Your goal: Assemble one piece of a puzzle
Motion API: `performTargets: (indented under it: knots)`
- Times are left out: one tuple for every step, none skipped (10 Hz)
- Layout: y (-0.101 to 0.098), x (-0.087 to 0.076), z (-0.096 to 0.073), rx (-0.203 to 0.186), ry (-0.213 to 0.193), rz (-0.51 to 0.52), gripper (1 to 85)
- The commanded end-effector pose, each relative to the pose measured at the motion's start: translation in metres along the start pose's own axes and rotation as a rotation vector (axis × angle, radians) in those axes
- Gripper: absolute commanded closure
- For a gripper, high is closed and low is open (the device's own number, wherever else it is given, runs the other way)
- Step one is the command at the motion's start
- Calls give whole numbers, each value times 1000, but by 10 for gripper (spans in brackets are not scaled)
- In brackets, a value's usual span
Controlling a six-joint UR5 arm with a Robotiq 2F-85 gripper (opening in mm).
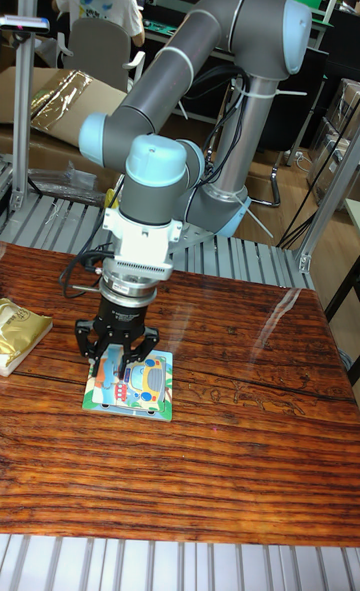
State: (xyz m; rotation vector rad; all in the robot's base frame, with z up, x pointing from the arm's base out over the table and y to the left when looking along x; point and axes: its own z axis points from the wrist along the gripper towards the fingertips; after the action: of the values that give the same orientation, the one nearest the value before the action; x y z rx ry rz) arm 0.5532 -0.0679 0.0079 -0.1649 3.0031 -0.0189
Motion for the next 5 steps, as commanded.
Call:
performTargets:
  knots:
    - [-1, -3, 1, -6, -14, -4, 777]
    - [-1, -3, 2, -6, -14, -8, 773]
    - [-1, -3, 2, -8, -14, -16, 757]
    - [0, -2, 2, -12, -11, -18, 723]
    - [0, -2, 2, -14, -9, -19, 707]
